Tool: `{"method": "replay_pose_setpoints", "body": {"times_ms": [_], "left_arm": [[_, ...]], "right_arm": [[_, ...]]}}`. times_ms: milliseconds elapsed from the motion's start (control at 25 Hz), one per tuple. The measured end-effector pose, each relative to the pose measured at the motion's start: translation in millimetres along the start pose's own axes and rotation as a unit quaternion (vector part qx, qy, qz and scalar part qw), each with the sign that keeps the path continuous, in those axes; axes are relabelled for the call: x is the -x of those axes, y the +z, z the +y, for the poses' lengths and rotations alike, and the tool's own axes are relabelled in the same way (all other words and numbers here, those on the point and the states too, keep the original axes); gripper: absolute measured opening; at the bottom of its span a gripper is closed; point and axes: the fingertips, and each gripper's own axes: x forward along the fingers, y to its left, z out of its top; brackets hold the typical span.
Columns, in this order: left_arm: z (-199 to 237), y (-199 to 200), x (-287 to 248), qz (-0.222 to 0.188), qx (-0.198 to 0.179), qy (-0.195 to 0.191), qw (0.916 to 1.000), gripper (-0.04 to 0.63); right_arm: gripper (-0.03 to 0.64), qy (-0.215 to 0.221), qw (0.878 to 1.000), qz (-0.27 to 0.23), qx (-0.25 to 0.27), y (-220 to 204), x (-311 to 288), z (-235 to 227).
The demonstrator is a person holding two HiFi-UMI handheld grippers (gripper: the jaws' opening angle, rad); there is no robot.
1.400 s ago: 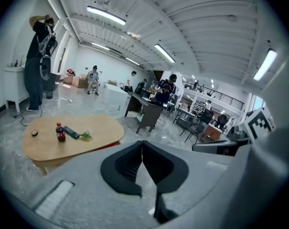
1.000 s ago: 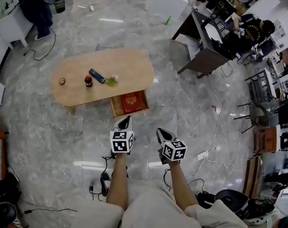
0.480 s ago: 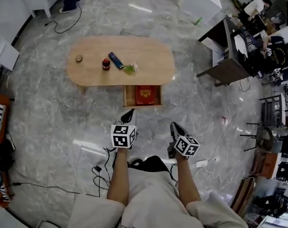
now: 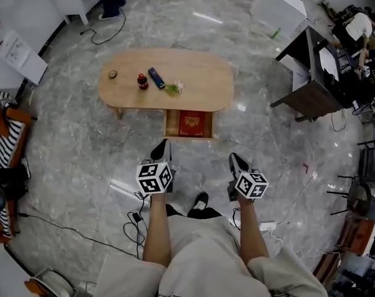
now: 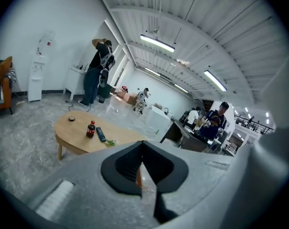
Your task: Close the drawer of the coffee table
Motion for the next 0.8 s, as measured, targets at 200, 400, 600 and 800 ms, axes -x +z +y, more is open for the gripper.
{"method": "replay_pose_setpoints", "body": {"times_ms": [200, 400, 600, 800], "left_arm": [[-47.7, -19.6, 20.1, -0.038, 0.018, 0.031, 0.9986, 0.009], [-75.2, -37.6, 32.0, -0.029, -0.010, 0.047, 0.9984, 0.009], [-79.0, -41.0, 26.3, -0.031, -0.039, 0.061, 0.9969, 0.009], [-72.3, -62.3, -2.4, -0.038, -0.060, 0.037, 0.9968, 0.009]], "right_arm": [[0.017, 0.058, 0.997, -0.051, -0.001, 15.0, 46.3, -50.4], [0.017, 0.059, 0.997, -0.054, 0.014, 6.1, 71.8, -106.7], [0.017, 0.048, 0.996, -0.054, 0.049, 1.7, 61.0, -124.9], [0.017, 0.044, 0.995, -0.036, 0.076, -20.3, 25.8, -137.8]]}}
